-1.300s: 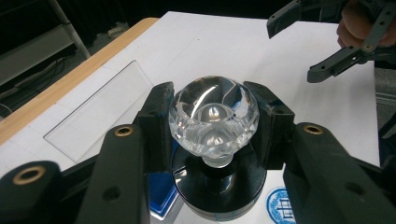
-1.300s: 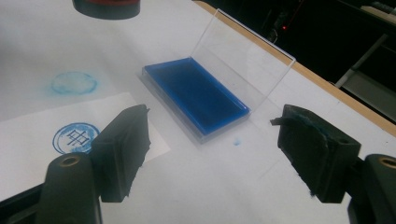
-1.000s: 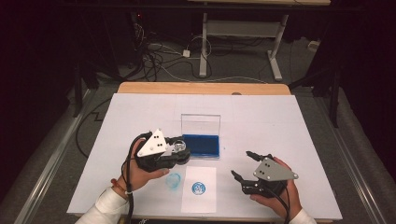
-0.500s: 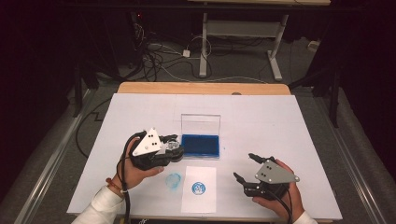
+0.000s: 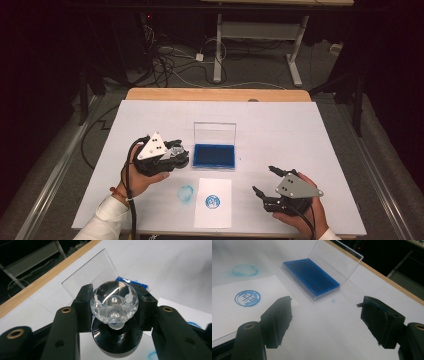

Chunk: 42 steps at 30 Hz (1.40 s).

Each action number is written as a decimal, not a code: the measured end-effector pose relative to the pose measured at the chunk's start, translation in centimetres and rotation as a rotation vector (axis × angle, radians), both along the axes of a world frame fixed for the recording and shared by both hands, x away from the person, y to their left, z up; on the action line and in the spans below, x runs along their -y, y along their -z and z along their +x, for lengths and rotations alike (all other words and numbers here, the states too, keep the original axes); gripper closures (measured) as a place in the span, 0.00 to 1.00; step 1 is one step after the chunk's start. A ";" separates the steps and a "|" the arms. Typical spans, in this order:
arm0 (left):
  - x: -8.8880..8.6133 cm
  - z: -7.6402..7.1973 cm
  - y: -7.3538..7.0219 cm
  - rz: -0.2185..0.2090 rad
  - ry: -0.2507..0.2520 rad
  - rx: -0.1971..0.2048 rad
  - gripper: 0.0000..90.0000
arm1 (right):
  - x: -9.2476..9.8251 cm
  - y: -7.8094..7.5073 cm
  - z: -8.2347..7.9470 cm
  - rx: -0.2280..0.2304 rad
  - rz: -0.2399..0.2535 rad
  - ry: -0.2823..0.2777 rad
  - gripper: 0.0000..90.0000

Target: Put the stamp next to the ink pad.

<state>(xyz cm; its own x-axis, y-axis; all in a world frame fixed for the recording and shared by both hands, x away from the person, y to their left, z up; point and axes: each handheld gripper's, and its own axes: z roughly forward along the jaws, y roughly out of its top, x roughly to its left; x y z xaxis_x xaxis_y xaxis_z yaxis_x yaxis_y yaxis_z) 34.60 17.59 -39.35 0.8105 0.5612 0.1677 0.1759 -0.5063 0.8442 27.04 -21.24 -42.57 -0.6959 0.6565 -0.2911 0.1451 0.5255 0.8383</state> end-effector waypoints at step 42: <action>0.2 6.4 6.2 0.073 -0.111 -0.158 0.60 | -0.4 0.9 0.4 -0.038 -0.037 -0.022 0.28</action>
